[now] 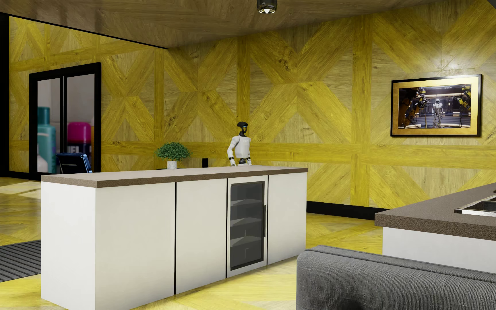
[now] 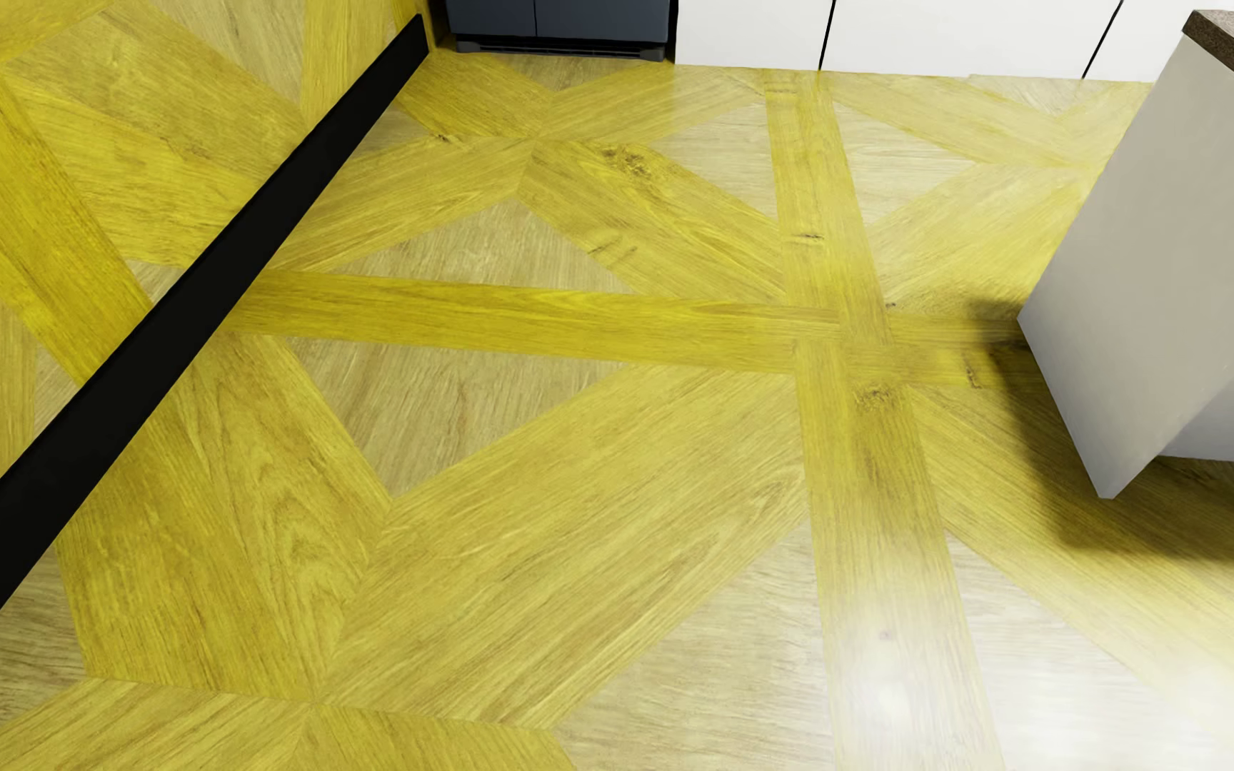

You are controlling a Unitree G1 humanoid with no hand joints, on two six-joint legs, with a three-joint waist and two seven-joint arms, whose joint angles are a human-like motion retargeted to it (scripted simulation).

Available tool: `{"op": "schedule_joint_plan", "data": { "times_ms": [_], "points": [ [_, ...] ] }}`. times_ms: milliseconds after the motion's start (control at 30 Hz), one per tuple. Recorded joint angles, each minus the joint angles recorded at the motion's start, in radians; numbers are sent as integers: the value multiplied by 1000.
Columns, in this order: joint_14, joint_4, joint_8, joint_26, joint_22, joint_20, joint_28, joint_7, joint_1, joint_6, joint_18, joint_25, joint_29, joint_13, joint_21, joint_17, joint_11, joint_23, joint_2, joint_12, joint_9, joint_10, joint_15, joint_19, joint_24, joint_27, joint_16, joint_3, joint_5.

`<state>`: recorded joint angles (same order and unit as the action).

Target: Walk towards the counter

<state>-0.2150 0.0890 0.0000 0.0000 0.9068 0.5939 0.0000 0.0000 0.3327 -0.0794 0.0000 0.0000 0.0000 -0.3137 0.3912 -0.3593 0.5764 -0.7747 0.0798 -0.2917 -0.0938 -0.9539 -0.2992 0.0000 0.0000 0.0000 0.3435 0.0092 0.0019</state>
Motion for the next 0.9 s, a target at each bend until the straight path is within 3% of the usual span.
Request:
{"op": "schedule_joint_plan", "data": {
  "times_ms": [33,67,133,167,233,267,300,333,400,467,533,600,633,667,700,733,767,800,867,900],
  "points": [
    [7,-2,0,0,4,4,0,0,37,-11,0,0,0,15,-11,-5,-39,37,87,-22,-2,203,-24,0,0,0,3,48,-16],
    [131,-20,0,0,4,8,0,0,85,-4,0,0,0,43,-25,-15,-57,64,140,-34,8,371,-55,0,0,0,3,75,-13],
    [508,-64,0,0,1,30,0,0,154,1,0,0,0,88,-59,-27,-37,87,218,-52,20,488,-88,0,0,0,10,130,-32],
    [476,-73,0,0,-1,38,0,0,177,-8,0,0,0,98,-78,-24,-13,78,258,-63,17,480,-55,0,0,0,16,157,-56],
    [95,-24,0,0,18,44,0,0,229,-50,0,0,0,77,-105,-8,133,36,272,-77,32,363,171,0,0,0,18,166,-128],
    [-12,22,0,0,39,37,0,0,228,-81,0,0,0,60,-86,-1,295,-7,210,-73,42,286,329,0,0,0,19,145,-160],
    [-16,64,0,0,59,17,0,0,196,-102,0,0,0,42,-50,-1,498,-47,106,-57,44,236,404,0,0,0,24,115,-173],
    [23,106,0,0,64,-17,0,0,130,-117,0,0,0,21,-32,-2,692,-53,-16,-35,37,234,342,0,0,0,25,77,-180],
    [159,126,0,0,40,-45,0,0,-92,-107,0,0,0,-15,18,-10,855,-67,-225,18,14,334,101,0,0,0,34,-41,-135],
    [313,99,0,0,-80,-72,0,0,-328,-75,0,0,0,-66,32,-23,702,-109,-379,42,0,460,53,0,0,0,66,-173,-88],
    [518,61,0,0,-182,-123,0,0,-521,-58,0,0,0,-115,33,-39,379,-147,-493,77,11,538,86,0,0,0,84,-268,-92],
    [636,48,0,0,-258,-166,0,0,-628,-63,0,0,0,-145,37,-49,10,-199,-547,135,44,526,163,0,0,0,97,-325,-120],
    [638,45,0,0,-281,-189,0,0,-661,-70,0,0,0,-157,40,-49,-211,-225,-564,159,59,532,404,0,0,0,99,-335,-125],
    [590,38,0,0,-292,-209,0,0,-689,-75,0,0,0,-166,41,-49,-263,-251,-595,170,65,530,481,0,0,0,97,-331,-120],
    [493,16,0,0,-291,-229,0,0,-717,-75,0,0,0,-169,51,-49,10,-281,-619,161,57,480,163,0,0,0,90,-323,-102],
    [356,-18,0,0,-259,-245,0,0,-703,-67,0,0,0,-167,53,-48,136,-303,-642,142,55,354,61,0,0,0,73,-311,-80],
    [227,-58,0,0,-195,-242,0,0,-641,-57,0,0,0,-156,47,-43,252,-315,-646,123,48,148,55,0,0,0,55,-292,-47],
    [171,-78,0,0,-118,-220,0,0,-551,-59,0,0,0,-126,67,-41,315,-312,-597,107,27,-110,13,0,0,0,48,-271,2],
    [219,-67,0,0,-5,-114,0,0,-293,-90,0,0,0,-80,85,-29,236,-208,-430,82,14,-531,16,0,0,0,59,-190,84],
    [216,-48,0,0,30,-81,0,0,-185,-114,0,0,0,-67,67,-21,163,-133,-317,49,12,-574,51,0,0,0,58,-127,101]
  ]
}}
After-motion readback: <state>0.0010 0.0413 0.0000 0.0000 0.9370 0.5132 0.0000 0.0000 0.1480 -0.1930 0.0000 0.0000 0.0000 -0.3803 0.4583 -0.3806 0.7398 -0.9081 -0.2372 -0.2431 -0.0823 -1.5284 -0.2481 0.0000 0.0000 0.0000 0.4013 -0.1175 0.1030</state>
